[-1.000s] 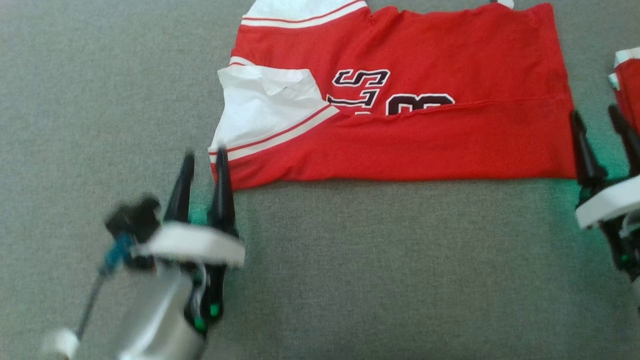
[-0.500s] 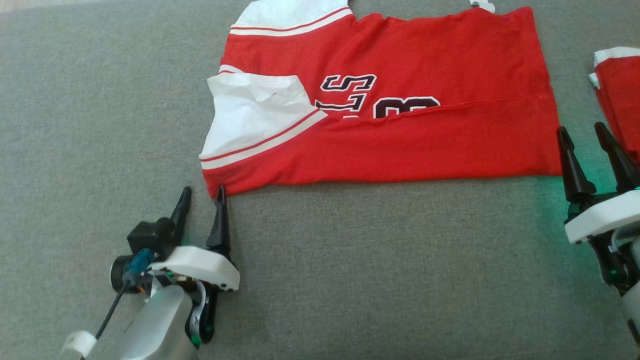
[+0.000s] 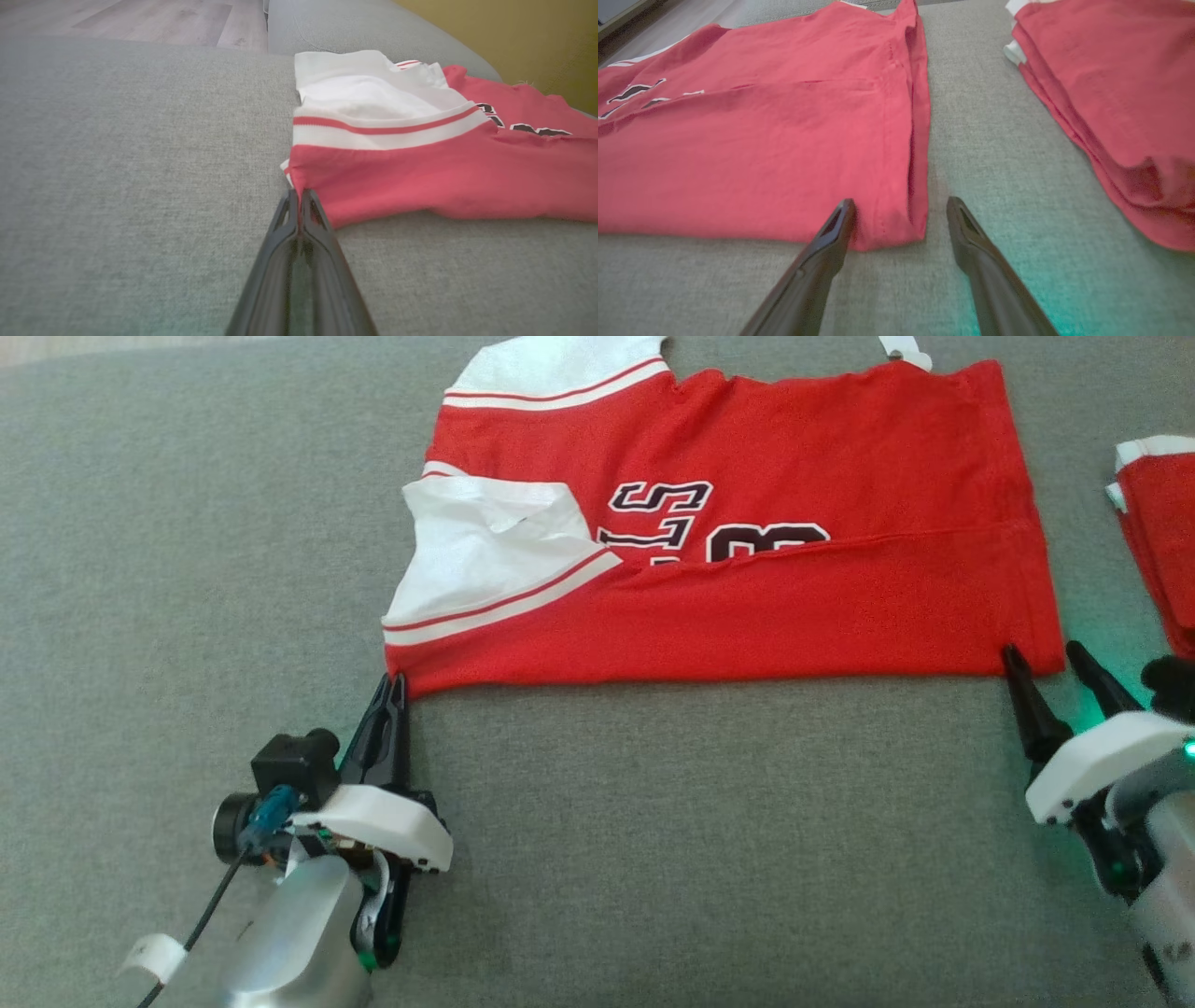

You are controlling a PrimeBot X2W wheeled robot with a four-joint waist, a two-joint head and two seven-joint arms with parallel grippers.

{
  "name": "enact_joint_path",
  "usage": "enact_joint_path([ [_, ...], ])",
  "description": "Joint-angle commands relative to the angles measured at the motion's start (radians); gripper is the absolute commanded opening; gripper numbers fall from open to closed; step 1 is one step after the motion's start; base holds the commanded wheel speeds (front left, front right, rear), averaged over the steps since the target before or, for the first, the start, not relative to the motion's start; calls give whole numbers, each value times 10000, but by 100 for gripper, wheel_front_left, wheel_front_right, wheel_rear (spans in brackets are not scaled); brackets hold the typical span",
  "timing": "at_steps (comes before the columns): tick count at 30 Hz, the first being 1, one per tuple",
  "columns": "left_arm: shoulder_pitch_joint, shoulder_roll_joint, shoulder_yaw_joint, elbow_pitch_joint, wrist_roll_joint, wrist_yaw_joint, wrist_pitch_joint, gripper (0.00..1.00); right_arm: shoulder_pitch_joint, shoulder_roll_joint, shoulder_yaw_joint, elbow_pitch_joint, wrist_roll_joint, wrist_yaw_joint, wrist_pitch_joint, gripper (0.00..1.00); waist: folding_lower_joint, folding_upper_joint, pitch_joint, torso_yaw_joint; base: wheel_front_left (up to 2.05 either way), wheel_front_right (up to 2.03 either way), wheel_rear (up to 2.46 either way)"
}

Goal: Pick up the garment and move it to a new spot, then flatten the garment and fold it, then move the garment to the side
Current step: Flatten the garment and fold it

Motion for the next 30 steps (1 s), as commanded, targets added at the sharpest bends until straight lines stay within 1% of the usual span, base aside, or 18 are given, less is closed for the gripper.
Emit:
enact_joint_path([
  [1,-203,192,264,-355,128,-45,-118,0,-288,-63,158,108,104,-9,284,100,0,0,-40,107,0,0,0],
  [2,-187,179,262,-419,150,-46,-121,0,-327,-40,215,246,123,-9,484,69,0,0,-65,154,0,0,0],
  [3,-187,179,262,-419,150,-46,-121,0,-327,-40,215,246,123,-9,484,69,0,0,-65,154,0,0,0],
  [4,-168,168,257,-488,176,-45,-123,0,-342,-30,264,327,159,-9,614,38,0,0,-101,209,0,0,0],
  [5,-141,164,247,-559,203,-47,-125,0,-344,-29,276,361,209,-9,653,2,0,0,-136,257,0,0,0],
  [6,-103,164,244,-636,219,-48,-127,0,-319,-34,312,362,280,-9,719,0,0,0,-175,290,0,0,0],
  [11,435,196,139,-1102,269,-3,-130,0,70,-465,534,36,638,-9,790,0,0,0,-603,443,0,0,0],
  [17,1741,292,-27,-1732,120,147,-34,0,1034,-1089,618,-324,1101,-9,746,0,0,0,-1431,763,0,0,0],
  [21,2747,372,-250,-2366,37,315,236,0,1811,-1385,586,-703,1293,-9,688,0,0,0,-1917,984,0,0,0],
  [25,3765,528,-522,-3265,18,580,636,0,2676,-1649,429,-969,1426,-9,760,0,0,0,-2276,1162,0,0,0],
  [30,4794,825,-754,-4482,-18,920,1165,0,3712,-1870,39,-1270,1426,-9,876,0,0,0,-2488,1283,0,0,0],
])
